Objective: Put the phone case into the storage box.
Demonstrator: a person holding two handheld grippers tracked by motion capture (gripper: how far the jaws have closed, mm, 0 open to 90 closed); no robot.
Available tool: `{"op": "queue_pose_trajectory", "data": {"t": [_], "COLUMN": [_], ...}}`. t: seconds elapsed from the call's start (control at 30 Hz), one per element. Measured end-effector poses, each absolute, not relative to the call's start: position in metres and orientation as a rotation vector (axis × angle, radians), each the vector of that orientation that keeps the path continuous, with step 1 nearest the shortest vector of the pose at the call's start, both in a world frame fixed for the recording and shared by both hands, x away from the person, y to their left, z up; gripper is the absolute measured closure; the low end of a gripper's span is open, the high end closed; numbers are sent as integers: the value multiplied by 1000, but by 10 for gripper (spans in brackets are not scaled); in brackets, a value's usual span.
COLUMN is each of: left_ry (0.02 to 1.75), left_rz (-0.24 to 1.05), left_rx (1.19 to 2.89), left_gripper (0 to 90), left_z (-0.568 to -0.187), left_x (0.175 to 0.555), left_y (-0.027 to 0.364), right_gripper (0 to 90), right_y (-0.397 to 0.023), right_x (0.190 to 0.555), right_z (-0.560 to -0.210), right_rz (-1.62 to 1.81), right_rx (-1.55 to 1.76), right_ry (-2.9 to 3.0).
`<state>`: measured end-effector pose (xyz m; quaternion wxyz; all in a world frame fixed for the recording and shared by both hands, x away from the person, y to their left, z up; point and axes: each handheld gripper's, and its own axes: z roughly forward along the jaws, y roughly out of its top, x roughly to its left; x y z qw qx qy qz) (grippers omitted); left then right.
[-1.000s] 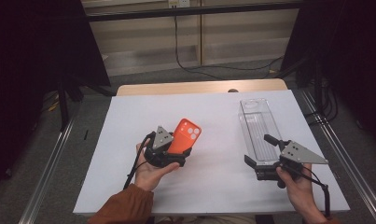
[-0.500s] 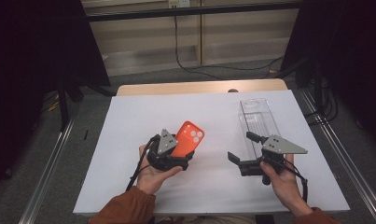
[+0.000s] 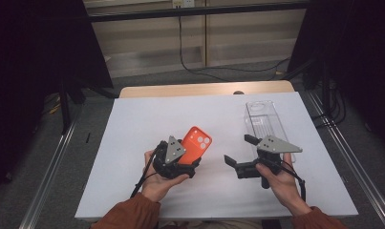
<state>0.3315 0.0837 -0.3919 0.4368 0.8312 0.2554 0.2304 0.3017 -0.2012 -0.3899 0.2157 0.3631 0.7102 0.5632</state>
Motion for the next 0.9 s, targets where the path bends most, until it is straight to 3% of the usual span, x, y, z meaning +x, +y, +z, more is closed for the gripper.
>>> {"op": "queue_pose_trajectory", "data": {"t": [0.9], "left_ry": [605], "left_rz": [635], "left_rx": [2069], "left_gripper": [163], "left_z": [-408], "left_x": [326], "left_y": [62], "right_gripper": [73], "right_y": [-189], "right_x": [325], "right_z": [-385], "right_rz": [1429], "right_rx": [1158], "right_ry": [2190]}}
